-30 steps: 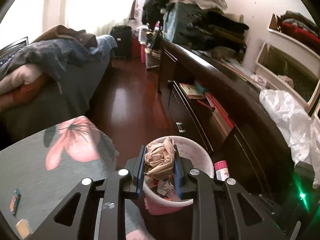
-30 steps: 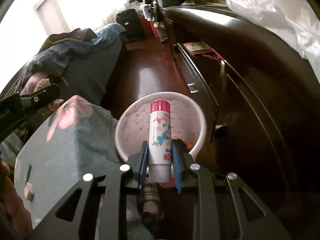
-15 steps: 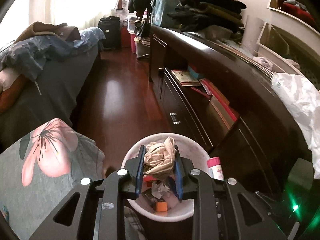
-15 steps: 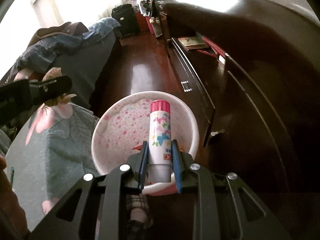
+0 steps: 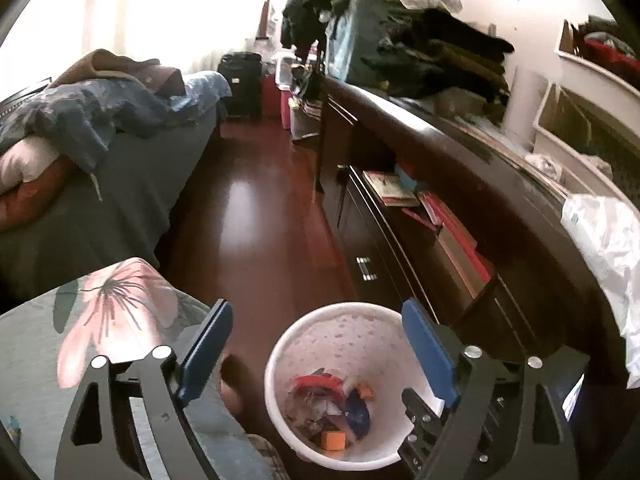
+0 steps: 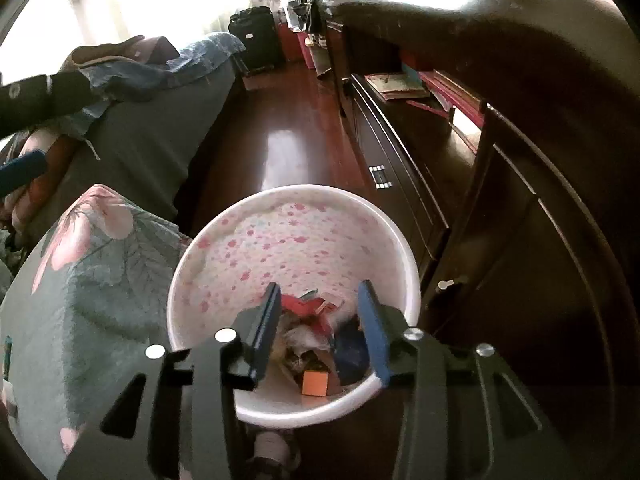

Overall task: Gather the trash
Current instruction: 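Carry the cloth and glue stick over the wastebasket and open both tools, then return both tools to the table toward the box and lighter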

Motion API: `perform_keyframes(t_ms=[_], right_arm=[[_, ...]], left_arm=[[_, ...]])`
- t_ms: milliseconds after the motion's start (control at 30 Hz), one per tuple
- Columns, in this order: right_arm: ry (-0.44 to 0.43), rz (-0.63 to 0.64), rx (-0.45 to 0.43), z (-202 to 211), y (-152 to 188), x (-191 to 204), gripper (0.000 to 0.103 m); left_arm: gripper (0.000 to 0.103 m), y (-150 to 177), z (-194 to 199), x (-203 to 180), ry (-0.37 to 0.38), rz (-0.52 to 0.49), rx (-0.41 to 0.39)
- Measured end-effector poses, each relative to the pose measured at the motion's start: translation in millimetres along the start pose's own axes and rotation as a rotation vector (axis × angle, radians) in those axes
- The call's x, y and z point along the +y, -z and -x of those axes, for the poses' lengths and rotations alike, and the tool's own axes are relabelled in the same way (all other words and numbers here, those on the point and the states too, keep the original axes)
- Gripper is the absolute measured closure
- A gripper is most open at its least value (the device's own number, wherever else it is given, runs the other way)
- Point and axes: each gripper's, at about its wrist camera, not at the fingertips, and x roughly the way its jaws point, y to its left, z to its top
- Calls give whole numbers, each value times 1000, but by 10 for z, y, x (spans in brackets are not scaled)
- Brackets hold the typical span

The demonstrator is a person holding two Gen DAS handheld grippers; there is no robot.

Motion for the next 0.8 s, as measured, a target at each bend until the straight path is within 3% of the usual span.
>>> perform_keyframes(t_ms=[367, 533, 800], right_arm=[[-21, 4, 7, 426, 181, 205, 38], [-46, 2, 10, 642, 263, 338, 34], [-120, 90, 9, 997, 402, 739, 28]], left_arm=[[11, 47, 496, 172, -73, 5, -55], [10, 137, 734, 330, -101, 23, -59], [6, 541, 1188, 818, -218, 110, -32]])
